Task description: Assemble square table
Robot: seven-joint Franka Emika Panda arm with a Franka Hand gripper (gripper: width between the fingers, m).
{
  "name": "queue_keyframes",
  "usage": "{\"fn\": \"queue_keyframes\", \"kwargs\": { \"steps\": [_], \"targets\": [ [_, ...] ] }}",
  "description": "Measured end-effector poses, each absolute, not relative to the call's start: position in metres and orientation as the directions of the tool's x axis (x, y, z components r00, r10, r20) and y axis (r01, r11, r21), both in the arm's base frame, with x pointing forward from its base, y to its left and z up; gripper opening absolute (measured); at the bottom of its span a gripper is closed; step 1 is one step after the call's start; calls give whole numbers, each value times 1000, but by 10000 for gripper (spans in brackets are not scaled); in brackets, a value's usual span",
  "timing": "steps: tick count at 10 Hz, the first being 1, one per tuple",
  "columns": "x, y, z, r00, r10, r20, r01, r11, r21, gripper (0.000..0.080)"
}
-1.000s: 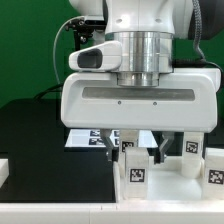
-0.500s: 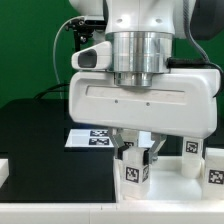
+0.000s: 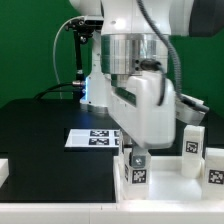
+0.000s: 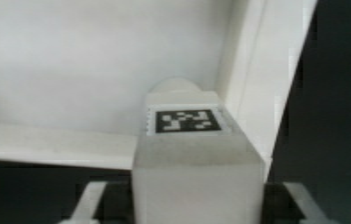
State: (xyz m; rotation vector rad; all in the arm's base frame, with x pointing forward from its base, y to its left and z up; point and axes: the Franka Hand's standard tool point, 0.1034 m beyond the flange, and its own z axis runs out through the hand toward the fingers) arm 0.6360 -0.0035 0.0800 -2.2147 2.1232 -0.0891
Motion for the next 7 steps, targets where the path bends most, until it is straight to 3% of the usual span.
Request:
{"fn": "queue_keyframes", "kwargs": {
  "steps": [2,4,5,6,7],
  "targets": [
    [635,-2,80,-141,-989,-39,-985,144,-90,284],
    [635,-2,79,-168,-985,-41,-981,172,-89,284],
    [635,-2,79,-169,-985,-42,-981,173,-88,397],
    [635,-2,78,-92,-995,-32,-991,95,-90,397],
    [636,-1,78,94,-995,-12,-990,-92,-102,532]
  ]
}}
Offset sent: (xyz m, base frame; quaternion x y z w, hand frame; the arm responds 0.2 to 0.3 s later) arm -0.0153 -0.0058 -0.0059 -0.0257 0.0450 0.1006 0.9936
